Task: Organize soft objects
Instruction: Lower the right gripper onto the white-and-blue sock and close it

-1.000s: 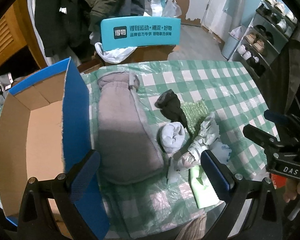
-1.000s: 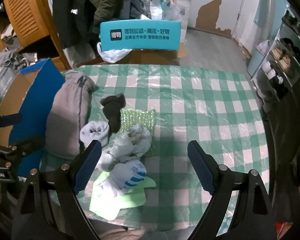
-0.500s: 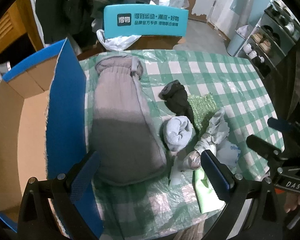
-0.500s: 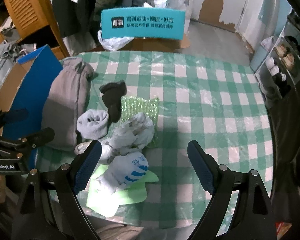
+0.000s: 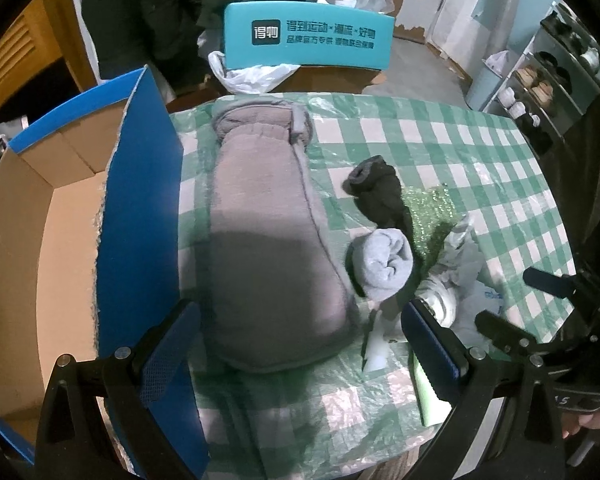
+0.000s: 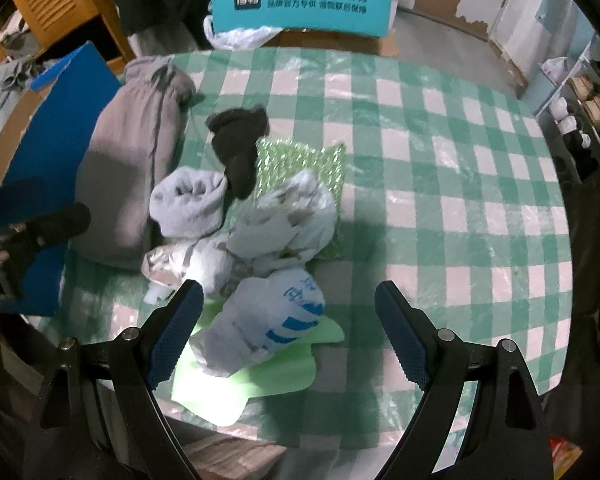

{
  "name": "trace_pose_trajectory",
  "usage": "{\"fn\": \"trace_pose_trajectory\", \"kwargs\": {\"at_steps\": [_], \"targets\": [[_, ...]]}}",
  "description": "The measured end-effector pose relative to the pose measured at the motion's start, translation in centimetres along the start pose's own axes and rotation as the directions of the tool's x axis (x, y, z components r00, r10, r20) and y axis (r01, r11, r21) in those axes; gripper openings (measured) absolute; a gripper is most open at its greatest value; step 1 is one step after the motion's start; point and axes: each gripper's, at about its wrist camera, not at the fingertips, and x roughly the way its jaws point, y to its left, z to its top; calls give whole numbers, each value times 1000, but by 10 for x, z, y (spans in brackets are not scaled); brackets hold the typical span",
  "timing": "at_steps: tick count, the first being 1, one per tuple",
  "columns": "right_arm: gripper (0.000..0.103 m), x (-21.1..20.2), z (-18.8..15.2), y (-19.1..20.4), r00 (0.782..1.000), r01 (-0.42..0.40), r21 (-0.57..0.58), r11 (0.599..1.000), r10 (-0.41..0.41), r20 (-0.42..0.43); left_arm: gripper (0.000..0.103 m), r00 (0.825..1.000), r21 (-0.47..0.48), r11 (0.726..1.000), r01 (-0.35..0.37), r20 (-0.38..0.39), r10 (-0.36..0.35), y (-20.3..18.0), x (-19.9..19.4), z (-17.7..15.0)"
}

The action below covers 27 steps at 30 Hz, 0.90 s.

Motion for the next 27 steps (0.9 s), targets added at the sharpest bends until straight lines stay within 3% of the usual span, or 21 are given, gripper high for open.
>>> {"fn": "trace_pose_trajectory", "kwargs": {"at_steps": [9, 14, 18, 27], "targets": [[85, 33, -8, 7, 996, 33, -29, 999, -35, -82, 102, 998, 0, 998, 56, -20, -56, -8, -6, -7], [57, 38, -11, 6, 995, -2, -27, 1000, -1, -101, 102, 996, -2, 997, 81, -31, -81, -12, -5, -8], [51, 32, -13, 7, 997, 0, -34, 999, -3, -82, 102, 993, -11, 994, 112, -35, -112, -15, -5, -9], [49, 6, 0, 1, 1000, 8, -4, 1000, -8, 0, 102, 994, -37, 994, 103, -38, -105, -14, 5, -2]]}}
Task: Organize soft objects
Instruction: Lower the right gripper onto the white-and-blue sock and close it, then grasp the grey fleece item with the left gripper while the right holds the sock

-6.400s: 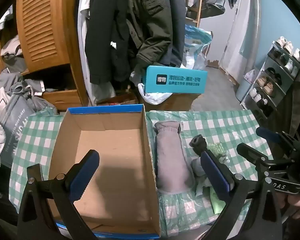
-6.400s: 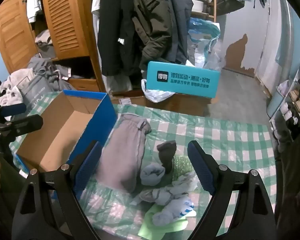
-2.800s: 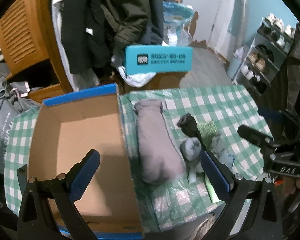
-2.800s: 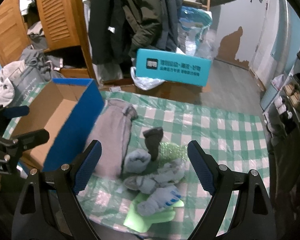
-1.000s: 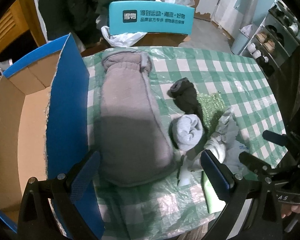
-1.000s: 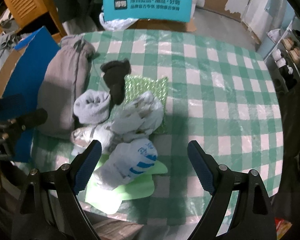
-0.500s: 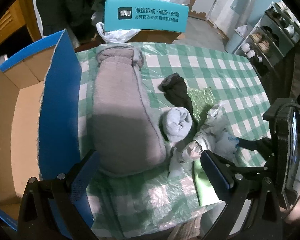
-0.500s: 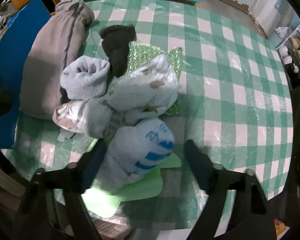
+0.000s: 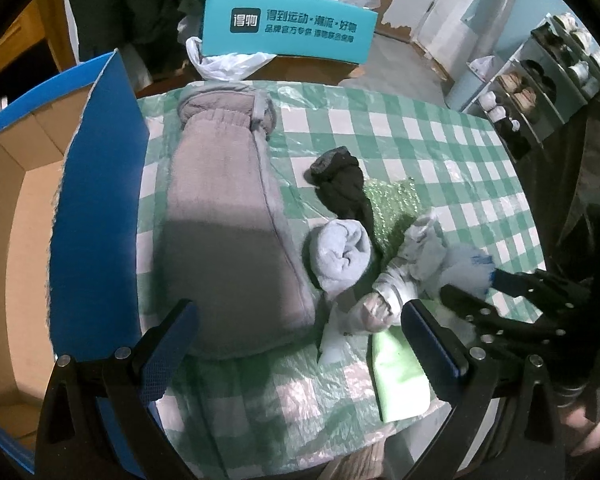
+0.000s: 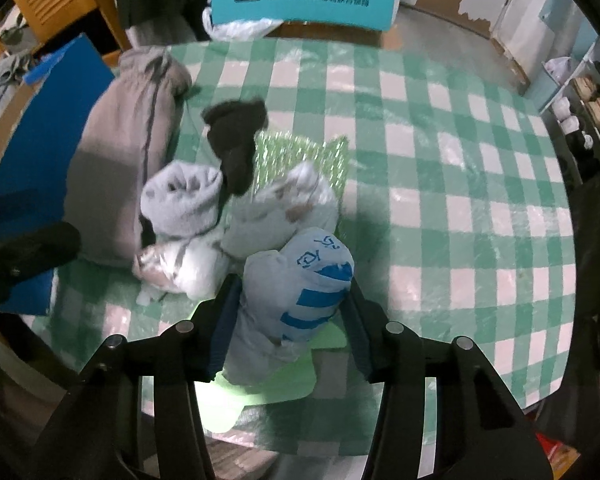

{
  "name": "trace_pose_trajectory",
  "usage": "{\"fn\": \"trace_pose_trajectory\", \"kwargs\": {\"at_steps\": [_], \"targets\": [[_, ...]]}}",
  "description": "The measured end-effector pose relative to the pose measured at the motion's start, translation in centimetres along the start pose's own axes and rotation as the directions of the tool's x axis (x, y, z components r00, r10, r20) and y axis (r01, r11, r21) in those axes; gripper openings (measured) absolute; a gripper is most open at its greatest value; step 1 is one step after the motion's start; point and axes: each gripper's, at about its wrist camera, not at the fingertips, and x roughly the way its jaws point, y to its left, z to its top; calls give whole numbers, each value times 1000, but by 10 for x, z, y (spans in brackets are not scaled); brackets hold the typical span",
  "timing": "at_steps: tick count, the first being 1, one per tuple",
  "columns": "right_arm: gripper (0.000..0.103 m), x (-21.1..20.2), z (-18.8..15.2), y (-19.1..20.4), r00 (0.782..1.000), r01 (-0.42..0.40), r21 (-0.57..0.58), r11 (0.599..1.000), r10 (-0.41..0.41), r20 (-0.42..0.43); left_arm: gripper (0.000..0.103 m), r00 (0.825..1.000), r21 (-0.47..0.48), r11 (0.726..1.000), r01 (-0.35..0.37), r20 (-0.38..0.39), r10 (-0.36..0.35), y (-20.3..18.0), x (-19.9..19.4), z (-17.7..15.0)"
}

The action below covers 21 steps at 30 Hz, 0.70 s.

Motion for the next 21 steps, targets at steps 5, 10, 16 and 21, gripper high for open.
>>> {"fn": "trace_pose_trajectory", "kwargs": {"at_steps": [5, 10, 16, 21], "targets": [[49, -11, 10, -11, 1000, 2, 23, 1000, -3, 28, 102, 999, -33, 999, -36, 2, 36, 4, 11, 11], [49, -22, 18, -17, 998, -3, 22, 1000, 1, 70, 102, 996, -58, 995, -85, -11, 84, 10, 25, 24], [49, -30, 26, -20, 992, -7, 16, 1000, 5, 124, 102, 993, -95, 989, -115, -21, 114, 21, 34, 34], [49, -32, 39, -23, 987, -17, 25, 1000, 13, 159, 102, 988, -85, 985, -152, -34, 150, 19, 44, 40]]}}
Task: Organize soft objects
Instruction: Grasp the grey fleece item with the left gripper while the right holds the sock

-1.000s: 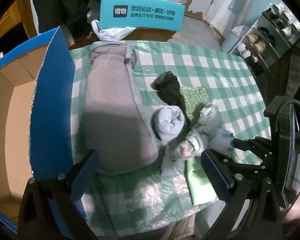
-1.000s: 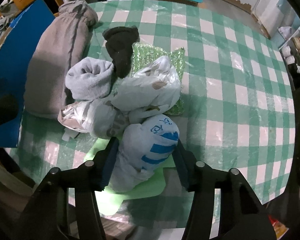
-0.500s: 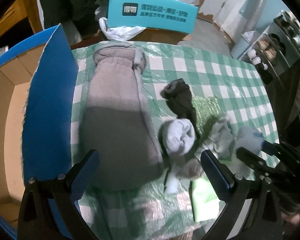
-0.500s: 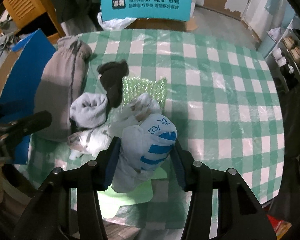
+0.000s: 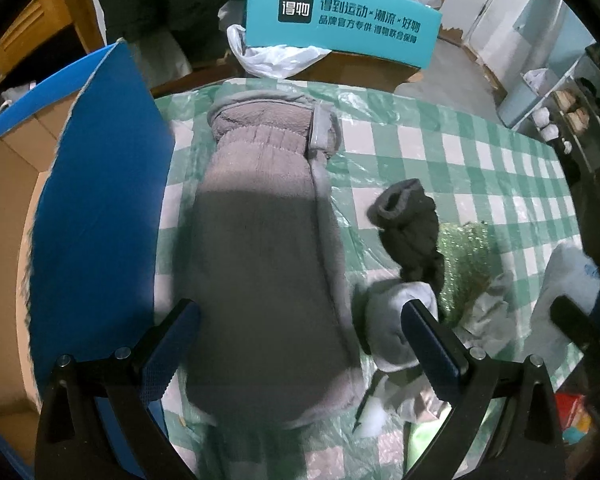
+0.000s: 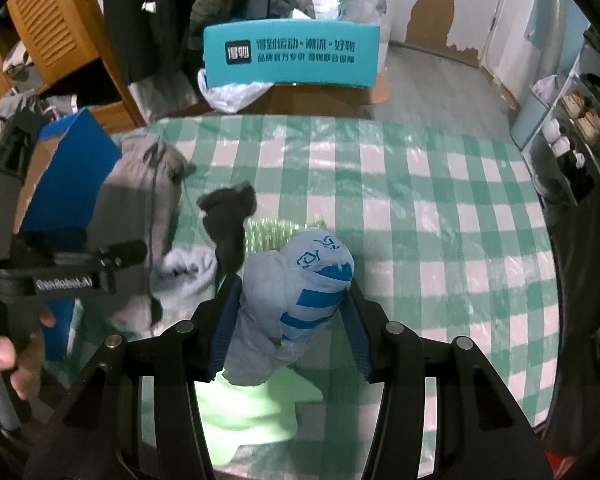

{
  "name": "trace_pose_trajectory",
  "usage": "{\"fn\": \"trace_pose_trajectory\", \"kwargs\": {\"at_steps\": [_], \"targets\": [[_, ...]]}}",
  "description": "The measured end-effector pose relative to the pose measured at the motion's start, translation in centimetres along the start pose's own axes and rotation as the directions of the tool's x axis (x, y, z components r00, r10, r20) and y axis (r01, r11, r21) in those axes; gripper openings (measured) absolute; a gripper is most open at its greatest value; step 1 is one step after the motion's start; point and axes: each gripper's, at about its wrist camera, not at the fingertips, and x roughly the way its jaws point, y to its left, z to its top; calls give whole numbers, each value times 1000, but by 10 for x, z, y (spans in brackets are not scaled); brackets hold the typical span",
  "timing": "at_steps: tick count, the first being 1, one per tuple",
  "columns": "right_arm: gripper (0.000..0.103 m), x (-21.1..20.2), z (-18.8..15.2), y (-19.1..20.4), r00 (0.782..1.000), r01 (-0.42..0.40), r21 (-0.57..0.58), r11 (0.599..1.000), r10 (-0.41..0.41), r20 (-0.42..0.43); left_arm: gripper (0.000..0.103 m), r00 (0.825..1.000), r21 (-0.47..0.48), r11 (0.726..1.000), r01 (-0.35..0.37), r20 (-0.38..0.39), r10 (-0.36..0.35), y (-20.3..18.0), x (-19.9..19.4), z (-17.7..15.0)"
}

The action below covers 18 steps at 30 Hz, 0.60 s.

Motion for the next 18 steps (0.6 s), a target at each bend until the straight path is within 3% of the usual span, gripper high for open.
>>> {"fn": "trace_pose_trajectory", "kwargs": {"at_steps": [9, 18], "targets": [[49, 13, 12, 1, 1000, -15, 2, 1000, 15, -2, 102, 998, 19, 998, -60, -29, 61, 4, 22, 10], [49, 19, 12, 6, 1000, -19, -15, 1000, 19, -12, 87, 993, 62, 991, -116, -13, 117, 4, 24, 8]]}}
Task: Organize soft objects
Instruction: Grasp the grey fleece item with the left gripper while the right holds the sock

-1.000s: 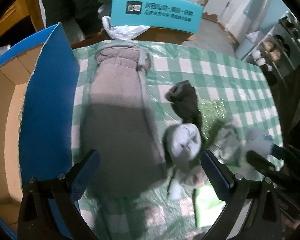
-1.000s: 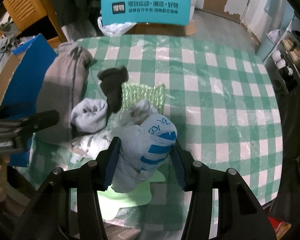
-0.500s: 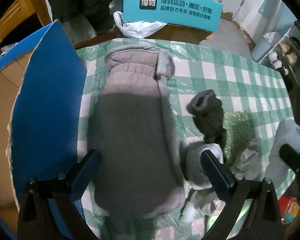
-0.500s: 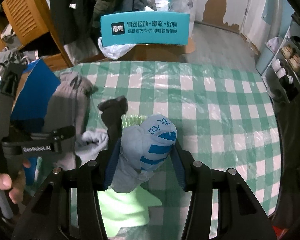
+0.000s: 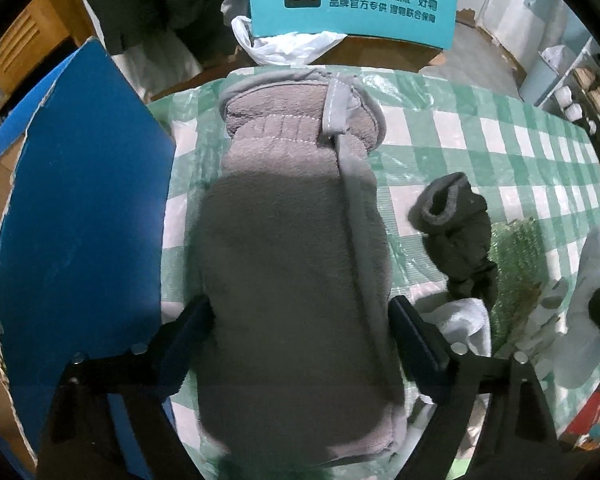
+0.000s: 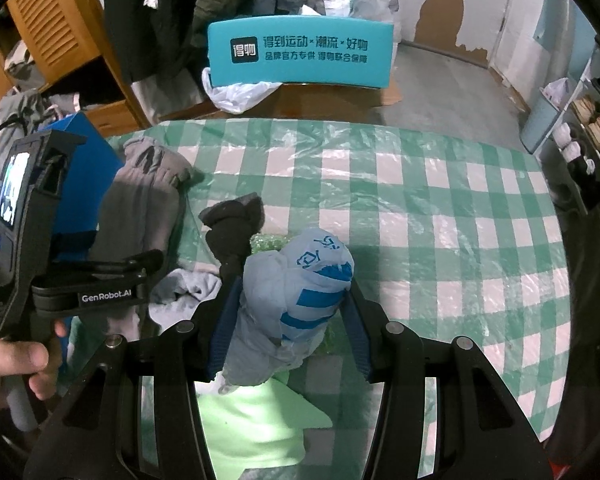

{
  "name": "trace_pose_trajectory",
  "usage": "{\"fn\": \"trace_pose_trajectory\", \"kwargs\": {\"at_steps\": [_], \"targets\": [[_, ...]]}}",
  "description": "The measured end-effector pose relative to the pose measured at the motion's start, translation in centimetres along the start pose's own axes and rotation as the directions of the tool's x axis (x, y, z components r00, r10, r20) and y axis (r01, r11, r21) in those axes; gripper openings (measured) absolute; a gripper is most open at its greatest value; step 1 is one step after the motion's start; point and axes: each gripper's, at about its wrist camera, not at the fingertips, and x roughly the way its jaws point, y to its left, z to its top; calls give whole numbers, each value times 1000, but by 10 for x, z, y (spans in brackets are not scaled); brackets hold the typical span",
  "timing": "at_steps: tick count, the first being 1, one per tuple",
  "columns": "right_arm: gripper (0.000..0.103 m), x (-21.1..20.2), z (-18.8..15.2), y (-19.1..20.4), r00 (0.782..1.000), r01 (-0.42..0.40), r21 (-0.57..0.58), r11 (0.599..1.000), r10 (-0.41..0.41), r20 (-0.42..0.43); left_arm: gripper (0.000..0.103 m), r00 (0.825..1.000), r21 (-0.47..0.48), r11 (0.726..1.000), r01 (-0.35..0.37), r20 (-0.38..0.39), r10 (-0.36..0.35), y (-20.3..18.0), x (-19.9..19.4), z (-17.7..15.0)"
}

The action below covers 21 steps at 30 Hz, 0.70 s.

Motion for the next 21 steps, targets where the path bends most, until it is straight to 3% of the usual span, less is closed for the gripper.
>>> {"fn": "trace_pose_trajectory", "kwargs": {"at_steps": [8, 13, 16, 21], "targets": [[49, -1, 3, 3, 1000, 6, 2, 1000, -6, 6, 60, 999, 48, 999, -8, 35, 6, -1, -7, 0], [49, -4, 4, 6, 1000, 7, -7, 1000, -7, 10, 40, 999, 55, 998, 29, 43, -31, 1, -16, 0], [49, -6, 5, 7, 1000, 10, -10, 1000, -10, 15, 31, 997, 45, 997, 62, 46, -64, 3, -24, -1], [49, -13, 8, 10, 1000, 15, -10, 1000, -15, 26, 26, 993, 33, 994, 109, 46, -110, 6, -33, -6]]}}
